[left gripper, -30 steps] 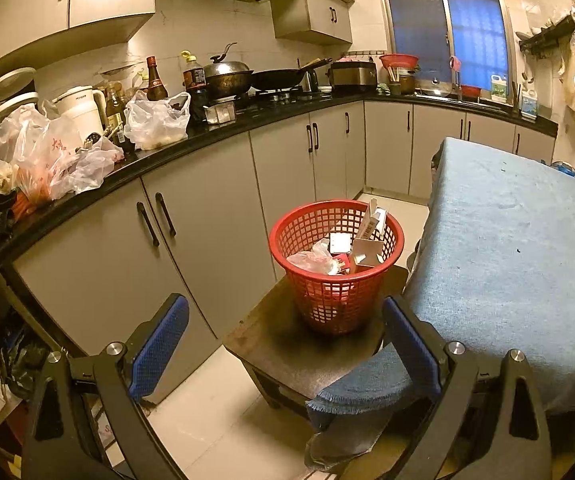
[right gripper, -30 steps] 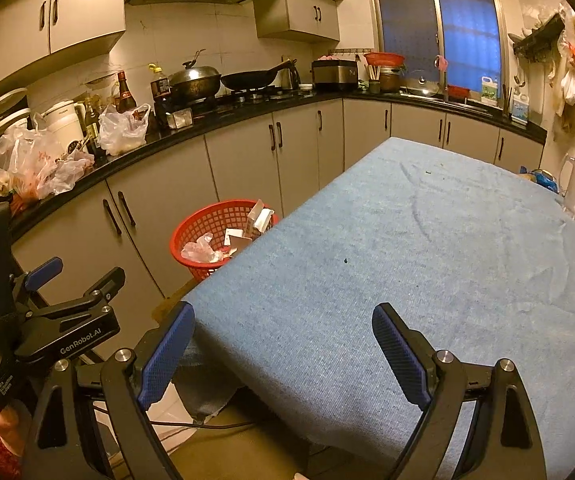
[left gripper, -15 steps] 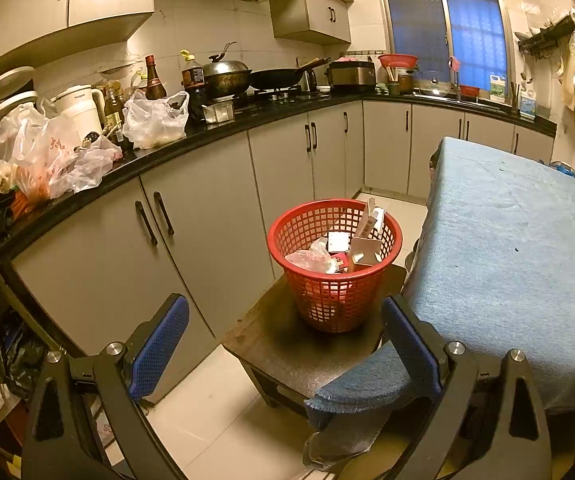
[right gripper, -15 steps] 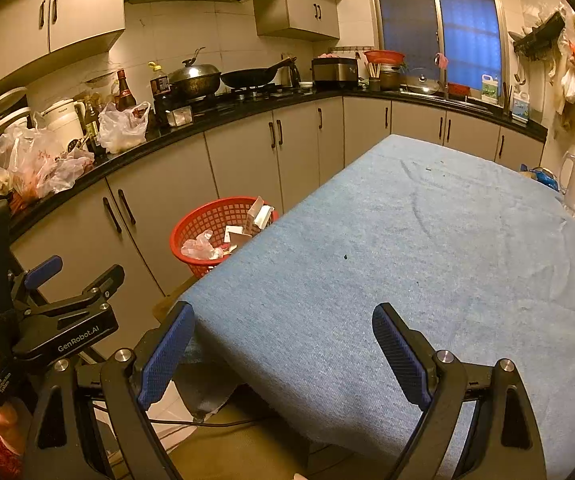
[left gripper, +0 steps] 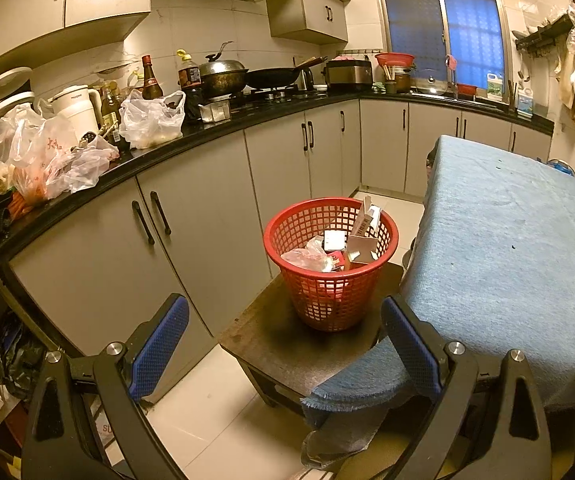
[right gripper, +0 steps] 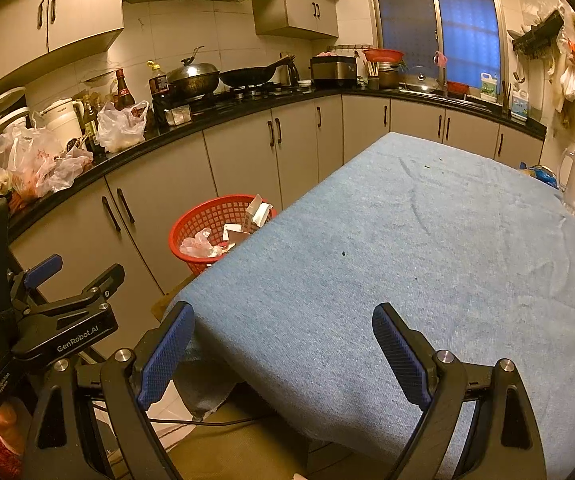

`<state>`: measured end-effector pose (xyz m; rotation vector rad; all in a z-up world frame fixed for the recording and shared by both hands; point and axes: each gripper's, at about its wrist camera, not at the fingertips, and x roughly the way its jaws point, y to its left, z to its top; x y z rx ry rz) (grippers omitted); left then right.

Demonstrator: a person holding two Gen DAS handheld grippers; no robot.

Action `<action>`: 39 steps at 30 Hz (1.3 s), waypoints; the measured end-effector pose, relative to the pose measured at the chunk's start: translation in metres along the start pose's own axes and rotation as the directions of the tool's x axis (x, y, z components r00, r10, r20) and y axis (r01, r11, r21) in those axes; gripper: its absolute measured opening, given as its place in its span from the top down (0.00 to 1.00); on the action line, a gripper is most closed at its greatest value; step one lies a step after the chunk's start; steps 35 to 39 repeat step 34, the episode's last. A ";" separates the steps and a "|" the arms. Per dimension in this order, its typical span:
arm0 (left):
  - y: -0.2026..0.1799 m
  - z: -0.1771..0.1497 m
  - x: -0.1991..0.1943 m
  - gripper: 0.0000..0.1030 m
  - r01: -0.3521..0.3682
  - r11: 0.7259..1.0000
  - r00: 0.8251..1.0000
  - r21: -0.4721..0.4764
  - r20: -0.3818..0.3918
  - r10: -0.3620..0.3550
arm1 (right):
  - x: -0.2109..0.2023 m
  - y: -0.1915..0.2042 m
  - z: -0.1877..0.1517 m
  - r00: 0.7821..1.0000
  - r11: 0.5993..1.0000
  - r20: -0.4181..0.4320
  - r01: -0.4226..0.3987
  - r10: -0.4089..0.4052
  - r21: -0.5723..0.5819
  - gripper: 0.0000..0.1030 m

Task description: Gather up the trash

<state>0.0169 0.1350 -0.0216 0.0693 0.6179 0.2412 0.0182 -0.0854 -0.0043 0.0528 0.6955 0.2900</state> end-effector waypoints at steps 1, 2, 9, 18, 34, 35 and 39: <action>-0.001 0.000 0.000 0.06 -0.002 1.000 1.000 -0.001 0.001 0.002 | 0.000 0.000 0.000 1.000 1.000 0.000 0.001 -0.001 0.000 0.09; -0.001 0.000 0.000 0.06 -0.001 1.000 1.000 0.000 0.001 0.001 | 0.000 0.000 0.000 1.000 1.000 0.000 0.000 0.000 -0.001 0.09; -0.001 0.000 0.001 0.06 0.003 1.000 1.000 0.001 0.001 -0.003 | 0.000 -0.001 0.000 1.000 1.000 -0.001 -0.001 0.001 0.002 0.09; -0.005 0.001 0.002 0.06 0.010 1.000 1.000 0.009 0.000 -0.010 | 0.000 -0.002 -0.002 1.000 1.000 0.001 0.000 0.000 0.009 0.09; -0.037 0.027 0.004 0.06 0.030 0.996 0.999 0.086 0.034 -0.033 | -0.016 -0.071 0.005 0.996 0.981 0.044 0.070 -0.079 0.180 0.09; -0.037 0.027 0.004 0.06 0.030 0.996 0.999 0.086 0.034 -0.033 | -0.016 -0.071 0.005 0.996 0.981 0.044 0.070 -0.079 0.180 0.09; -0.037 0.027 0.004 0.06 0.030 0.996 0.999 0.086 0.034 -0.033 | -0.016 -0.071 0.005 0.996 0.981 0.044 0.070 -0.079 0.180 0.09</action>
